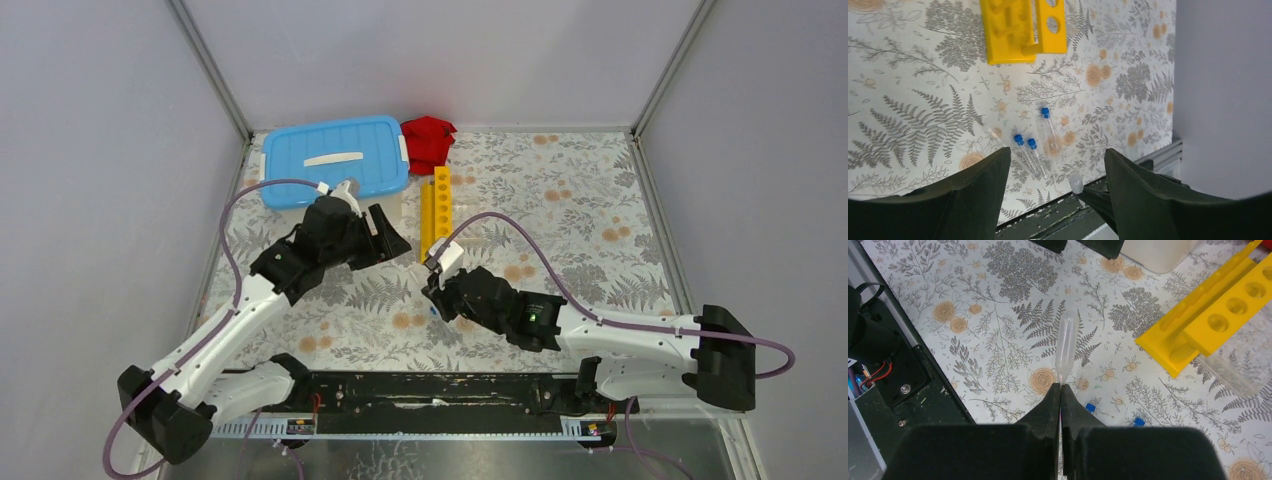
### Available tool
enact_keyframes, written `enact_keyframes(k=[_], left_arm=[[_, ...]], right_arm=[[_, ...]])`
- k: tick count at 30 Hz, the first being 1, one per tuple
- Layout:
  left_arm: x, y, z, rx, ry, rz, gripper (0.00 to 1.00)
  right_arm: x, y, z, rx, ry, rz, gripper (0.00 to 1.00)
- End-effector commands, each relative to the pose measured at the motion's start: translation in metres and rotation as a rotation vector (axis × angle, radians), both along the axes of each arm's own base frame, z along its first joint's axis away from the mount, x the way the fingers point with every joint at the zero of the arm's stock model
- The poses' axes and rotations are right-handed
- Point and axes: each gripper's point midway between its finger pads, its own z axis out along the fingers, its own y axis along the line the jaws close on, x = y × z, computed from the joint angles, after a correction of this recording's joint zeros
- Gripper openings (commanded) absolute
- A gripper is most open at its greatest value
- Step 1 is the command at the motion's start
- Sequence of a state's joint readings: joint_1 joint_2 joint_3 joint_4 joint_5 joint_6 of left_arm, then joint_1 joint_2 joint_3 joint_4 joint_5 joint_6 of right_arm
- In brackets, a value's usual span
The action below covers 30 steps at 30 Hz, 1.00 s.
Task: Organize the chemistry lab equipment
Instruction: Pick up the test tube at the center of the board.
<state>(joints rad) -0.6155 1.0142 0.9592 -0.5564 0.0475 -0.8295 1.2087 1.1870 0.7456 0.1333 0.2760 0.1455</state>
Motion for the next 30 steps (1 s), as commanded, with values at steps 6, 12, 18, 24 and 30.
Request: enact_keyframes(k=[6, 12, 18, 24, 30], left_arm=[[-0.02, -0.041, 0.027, -0.261, 0.001, -0.418, 0.66], [-0.028, -0.043, 0.014, -0.266, 0.043, -0.486, 0.61], [-0.033, -0.036, 0.005, -0.263, 0.064, -0.507, 0.56], [-0.037, -0.035, -0.001, -0.263, 0.076, -0.532, 0.48], [-0.038, -0.035, -0.004, -0.262, 0.084, -0.546, 0.44]], right_arm=[[0.006, 0.003, 0.029, 0.063, -0.093, 0.028, 0.01], [0.006, 0.004, 0.03, 0.058, -0.104, 0.037, 0.01], [0.006, 0.003, 0.032, 0.058, -0.112, 0.04, 0.01], [0.006, 0.007, 0.03, 0.053, -0.109, 0.053, 0.01], [0.007, 0.01, 0.03, 0.049, -0.102, 0.063, 0.01]])
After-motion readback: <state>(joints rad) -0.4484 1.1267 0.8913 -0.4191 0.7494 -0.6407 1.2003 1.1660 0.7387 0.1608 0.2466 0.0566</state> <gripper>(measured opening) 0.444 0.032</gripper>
